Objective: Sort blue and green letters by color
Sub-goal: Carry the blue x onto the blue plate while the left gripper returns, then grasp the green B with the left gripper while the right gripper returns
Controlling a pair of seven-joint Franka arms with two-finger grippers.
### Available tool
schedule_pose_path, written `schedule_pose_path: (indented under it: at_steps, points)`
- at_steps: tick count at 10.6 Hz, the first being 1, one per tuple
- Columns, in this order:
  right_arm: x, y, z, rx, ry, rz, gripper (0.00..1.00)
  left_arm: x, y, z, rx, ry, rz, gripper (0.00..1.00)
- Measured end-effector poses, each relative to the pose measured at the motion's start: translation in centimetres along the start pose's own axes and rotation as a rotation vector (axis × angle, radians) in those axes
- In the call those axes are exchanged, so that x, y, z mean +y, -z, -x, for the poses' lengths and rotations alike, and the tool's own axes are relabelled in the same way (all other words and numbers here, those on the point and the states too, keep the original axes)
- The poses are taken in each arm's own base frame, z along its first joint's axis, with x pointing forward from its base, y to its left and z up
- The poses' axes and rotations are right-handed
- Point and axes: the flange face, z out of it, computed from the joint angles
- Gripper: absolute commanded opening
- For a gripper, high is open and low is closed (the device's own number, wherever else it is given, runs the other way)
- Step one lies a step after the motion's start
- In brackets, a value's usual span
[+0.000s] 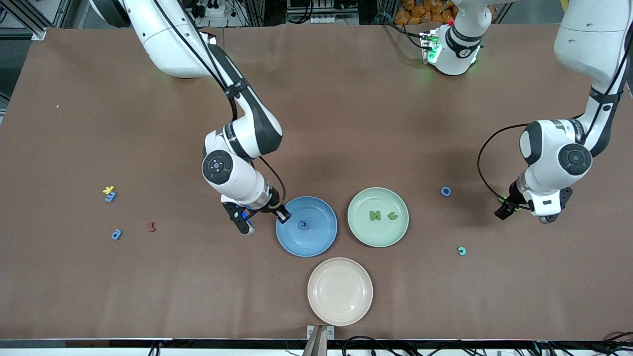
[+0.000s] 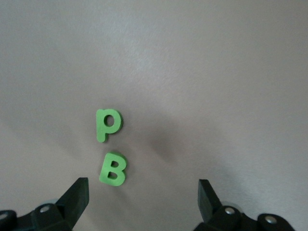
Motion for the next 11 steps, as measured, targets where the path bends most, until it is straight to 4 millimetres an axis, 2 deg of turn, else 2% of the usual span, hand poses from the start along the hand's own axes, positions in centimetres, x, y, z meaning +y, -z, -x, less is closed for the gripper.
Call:
schedule_pose_path:
  at_steps: [1, 4, 6, 7, 8, 11]
  points:
    - [0.0, -0.5, 0.6, -0.007, 0.0, 0.0, 1.0, -0.5, -0.6, 0.2, -0.001, 0.004, 0.003, 1.0]
    - [0.0, -1.4, 1.2, -0.008, 0.001, 0.003, 1.0, -2.1, -1.6, -0.2, -0.005, 0.029, 0.003, 1.0]
    - [0.1, -1.1, 0.2, 0.002, -0.002, -0.001, 1.0, -2.7, -2.0, -0.4, -0.006, 0.039, 0.004, 1.0]
    - [0.4, -0.9, -1.5, 0.013, 0.018, 0.006, 1.0, -2.9, -2.1, -0.4, -0.005, 0.041, 0.005, 1.0]
    - [1.2, -0.5, -4.4, 0.014, 0.058, 0.032, 1.0, -3.0, -2.2, -0.4, -0.004, 0.041, 0.006, 1.0]
    - [6.1, 2.2, -18.2, 0.003, 0.206, 0.071, 1.0, -3.4, -2.6, -0.6, -0.002, 0.049, 0.011, 0.94]
